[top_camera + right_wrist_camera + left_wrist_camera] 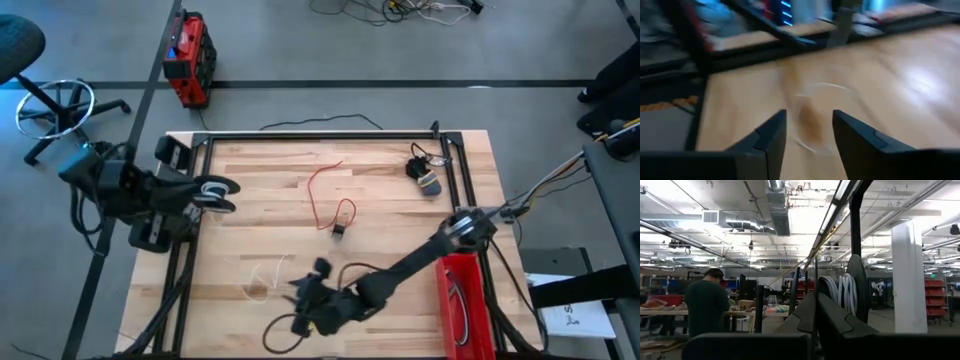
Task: Coil cords
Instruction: Coil the white wire onto the spool
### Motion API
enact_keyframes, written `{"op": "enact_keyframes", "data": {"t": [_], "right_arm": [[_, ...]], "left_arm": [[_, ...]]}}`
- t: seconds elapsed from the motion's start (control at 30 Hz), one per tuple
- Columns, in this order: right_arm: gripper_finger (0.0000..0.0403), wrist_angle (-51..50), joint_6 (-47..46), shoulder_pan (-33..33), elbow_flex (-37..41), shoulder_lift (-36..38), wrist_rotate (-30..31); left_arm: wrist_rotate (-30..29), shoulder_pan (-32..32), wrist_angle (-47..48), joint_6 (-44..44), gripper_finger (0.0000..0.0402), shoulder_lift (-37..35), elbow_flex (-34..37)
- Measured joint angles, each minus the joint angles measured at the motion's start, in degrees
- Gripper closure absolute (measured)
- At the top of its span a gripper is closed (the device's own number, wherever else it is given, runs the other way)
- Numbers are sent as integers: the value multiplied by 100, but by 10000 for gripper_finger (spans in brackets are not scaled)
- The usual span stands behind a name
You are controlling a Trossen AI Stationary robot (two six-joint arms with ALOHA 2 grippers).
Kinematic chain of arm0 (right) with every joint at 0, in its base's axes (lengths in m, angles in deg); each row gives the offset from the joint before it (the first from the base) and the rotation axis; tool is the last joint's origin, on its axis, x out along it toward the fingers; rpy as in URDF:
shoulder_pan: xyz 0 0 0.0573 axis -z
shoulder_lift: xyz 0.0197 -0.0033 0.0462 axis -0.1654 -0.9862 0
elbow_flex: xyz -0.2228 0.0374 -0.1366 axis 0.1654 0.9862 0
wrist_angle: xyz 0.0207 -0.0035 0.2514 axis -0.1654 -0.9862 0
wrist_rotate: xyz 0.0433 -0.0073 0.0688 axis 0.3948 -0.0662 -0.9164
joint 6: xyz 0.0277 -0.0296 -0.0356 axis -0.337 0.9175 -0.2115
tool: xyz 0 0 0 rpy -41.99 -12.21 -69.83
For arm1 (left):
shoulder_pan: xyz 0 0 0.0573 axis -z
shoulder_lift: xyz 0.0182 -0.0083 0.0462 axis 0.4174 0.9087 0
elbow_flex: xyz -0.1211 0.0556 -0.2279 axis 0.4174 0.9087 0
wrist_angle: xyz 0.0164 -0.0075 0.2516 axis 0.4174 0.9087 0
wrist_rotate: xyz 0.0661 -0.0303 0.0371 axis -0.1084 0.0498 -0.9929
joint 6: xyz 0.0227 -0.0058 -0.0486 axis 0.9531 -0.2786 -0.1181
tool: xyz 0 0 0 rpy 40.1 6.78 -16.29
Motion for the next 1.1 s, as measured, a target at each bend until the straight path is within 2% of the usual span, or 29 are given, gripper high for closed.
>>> {"op": "enact_keyframes", "data": {"t": [0.1, 0.27, 0.43, 0.6, 0.77, 0.93, 1.0, 1.1], "right_arm": [[252, 315, 370, 160, -237, -527, -391], [256, -478, 408, 402, -675, -890, -393], [249, -597, 273, 567, -715, -1024, -377], [248, -889, 455, 667, -715, -981, -178], [249, -1180, 1222, 837, -923, -578, 243], [252, -1184, 2224, 1073, -1307, -356, 256], [254, -1271, 2466, 1162, -1377, -358, 132], [258, -1189, 2314, 1299, -1334, -387, -635]], "left_arm": [[2, 1, 378, 7, 401, 214, -611], [-3, -1, 975, 54, 401, 532, -1664], [-3, 1, 1433, 317, 401, 797, -2409], [-3, 1, 1468, 488, 401, 963, -2953], [-3, -1, 1555, 505, 401, 1069, -3457], [-3, 0, 1694, 481, 401, 1139, -3659], [-2, -1, 1702, 470, 401, 1158, -3642], [2, 1, 1711, 448, 401, 1191, -3637]]}}
